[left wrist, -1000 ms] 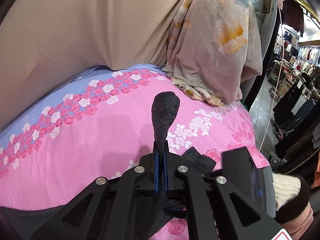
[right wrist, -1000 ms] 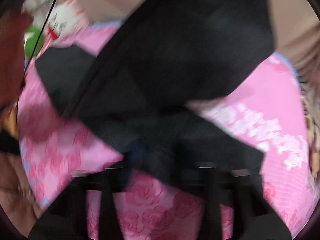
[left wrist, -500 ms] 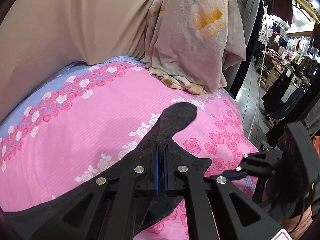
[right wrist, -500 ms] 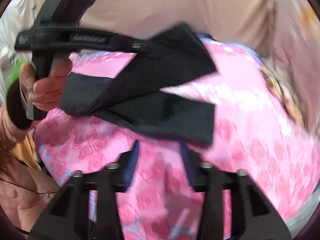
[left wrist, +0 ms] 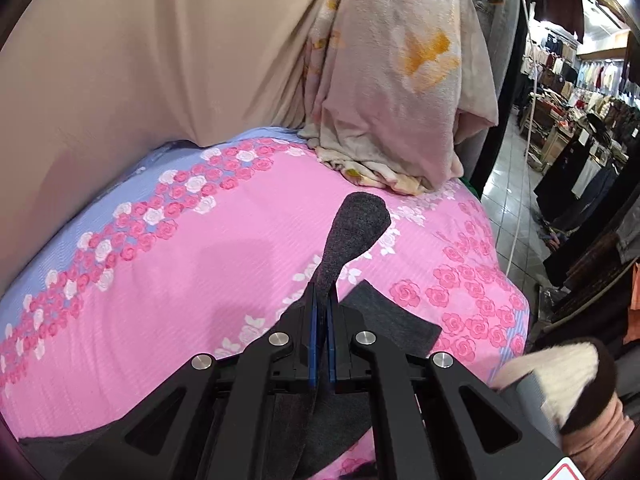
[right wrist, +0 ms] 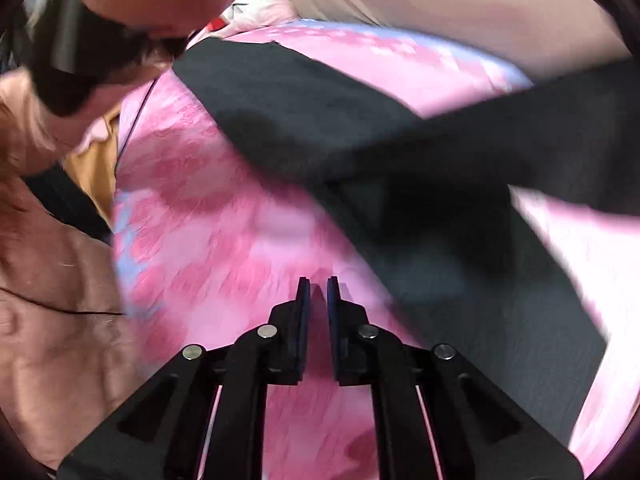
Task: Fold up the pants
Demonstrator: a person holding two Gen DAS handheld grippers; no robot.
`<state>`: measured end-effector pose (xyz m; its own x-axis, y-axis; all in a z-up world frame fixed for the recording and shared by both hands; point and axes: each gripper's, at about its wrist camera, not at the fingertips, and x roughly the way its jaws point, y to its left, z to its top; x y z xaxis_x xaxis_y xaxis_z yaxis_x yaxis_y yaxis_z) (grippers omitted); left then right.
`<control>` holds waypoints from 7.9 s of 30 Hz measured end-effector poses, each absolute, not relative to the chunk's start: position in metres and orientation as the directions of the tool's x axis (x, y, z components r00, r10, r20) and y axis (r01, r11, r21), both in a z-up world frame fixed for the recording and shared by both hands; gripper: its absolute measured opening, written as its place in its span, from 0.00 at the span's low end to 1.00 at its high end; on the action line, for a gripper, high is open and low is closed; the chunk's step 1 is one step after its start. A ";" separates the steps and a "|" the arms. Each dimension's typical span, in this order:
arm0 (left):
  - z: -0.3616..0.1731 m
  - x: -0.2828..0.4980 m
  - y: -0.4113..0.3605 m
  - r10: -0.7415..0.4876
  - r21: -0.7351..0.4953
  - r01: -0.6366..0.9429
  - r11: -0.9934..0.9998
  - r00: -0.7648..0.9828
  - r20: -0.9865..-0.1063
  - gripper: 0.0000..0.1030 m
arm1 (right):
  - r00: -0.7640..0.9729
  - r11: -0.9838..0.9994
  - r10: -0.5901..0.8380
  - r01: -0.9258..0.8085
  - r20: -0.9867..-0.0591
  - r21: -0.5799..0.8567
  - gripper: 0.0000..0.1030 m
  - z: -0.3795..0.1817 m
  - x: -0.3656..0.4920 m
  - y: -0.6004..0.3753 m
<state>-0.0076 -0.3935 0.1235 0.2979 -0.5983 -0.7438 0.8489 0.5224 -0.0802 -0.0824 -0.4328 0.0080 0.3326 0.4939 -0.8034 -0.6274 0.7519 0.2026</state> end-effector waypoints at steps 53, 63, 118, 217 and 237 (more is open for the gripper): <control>0.133 -0.043 -0.413 -0.671 -0.133 0.853 0.505 0.291 -0.683 0.04 | 0.625 0.946 0.153 0.130 -0.765 0.296 0.25 0.007 -0.052 -0.560; 0.113 -0.034 -0.368 -0.647 -0.164 0.818 0.551 0.294 -0.703 0.06 | 0.761 0.806 -0.001 0.385 -0.649 0.450 0.23 0.023 -0.151 -0.618; 0.034 0.026 0.150 0.138 -0.004 -0.218 0.976 0.634 -0.761 0.78 | 0.615 0.765 -0.184 0.580 -0.767 0.281 0.09 -0.004 -0.087 -0.517; 0.041 0.020 0.172 -0.002 -0.108 -0.108 0.988 0.696 -0.718 0.89 | 0.508 0.844 0.527 -0.406 -0.681 0.350 0.48 0.056 0.049 -0.063; 0.042 0.020 0.335 0.143 -0.260 -0.474 0.841 0.658 -0.739 0.89 | 0.664 0.929 0.081 0.220 -0.744 0.297 0.63 0.013 -0.039 -0.284</control>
